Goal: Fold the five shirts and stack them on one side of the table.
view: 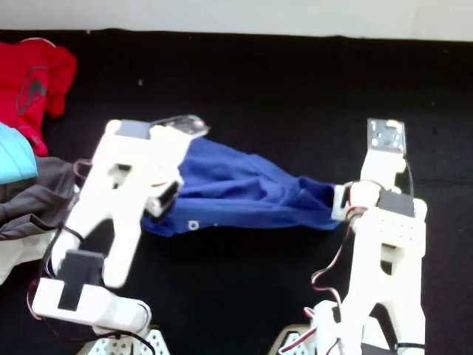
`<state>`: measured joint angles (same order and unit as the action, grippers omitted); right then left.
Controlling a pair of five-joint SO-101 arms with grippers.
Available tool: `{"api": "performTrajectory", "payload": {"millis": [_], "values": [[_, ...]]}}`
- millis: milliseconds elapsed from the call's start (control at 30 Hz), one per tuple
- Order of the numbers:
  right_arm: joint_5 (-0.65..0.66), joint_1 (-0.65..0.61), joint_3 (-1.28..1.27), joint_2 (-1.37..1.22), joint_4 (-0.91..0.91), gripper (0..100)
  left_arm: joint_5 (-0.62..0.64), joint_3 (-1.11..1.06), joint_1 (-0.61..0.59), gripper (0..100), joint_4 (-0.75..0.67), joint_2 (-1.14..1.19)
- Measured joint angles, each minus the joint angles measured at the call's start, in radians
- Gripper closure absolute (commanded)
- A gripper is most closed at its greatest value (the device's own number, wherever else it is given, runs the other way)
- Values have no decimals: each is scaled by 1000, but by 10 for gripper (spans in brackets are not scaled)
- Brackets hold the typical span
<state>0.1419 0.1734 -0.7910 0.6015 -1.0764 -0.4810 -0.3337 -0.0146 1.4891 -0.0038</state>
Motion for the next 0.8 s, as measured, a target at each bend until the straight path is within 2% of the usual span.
{"api": "performTrajectory", "payload": {"millis": [100, 267, 467, 733, 800], "values": [[3, 0, 84, 0, -63, 769, -87, 0, -61, 964, 35, 51], [-5, -44, 157, 0, -117, 769, -112, 0, -66, 825, 77, 110], [-8, -196, 97, 0, -144, 769, -121, 0, -20, 822, 118, 110], [77, -207, -137, 0, 130, 769, -121, -5, -60, 823, 126, 103], [78, -206, -146, 0, 169, 813, -121, -5, -86, 856, 126, 103]]}}
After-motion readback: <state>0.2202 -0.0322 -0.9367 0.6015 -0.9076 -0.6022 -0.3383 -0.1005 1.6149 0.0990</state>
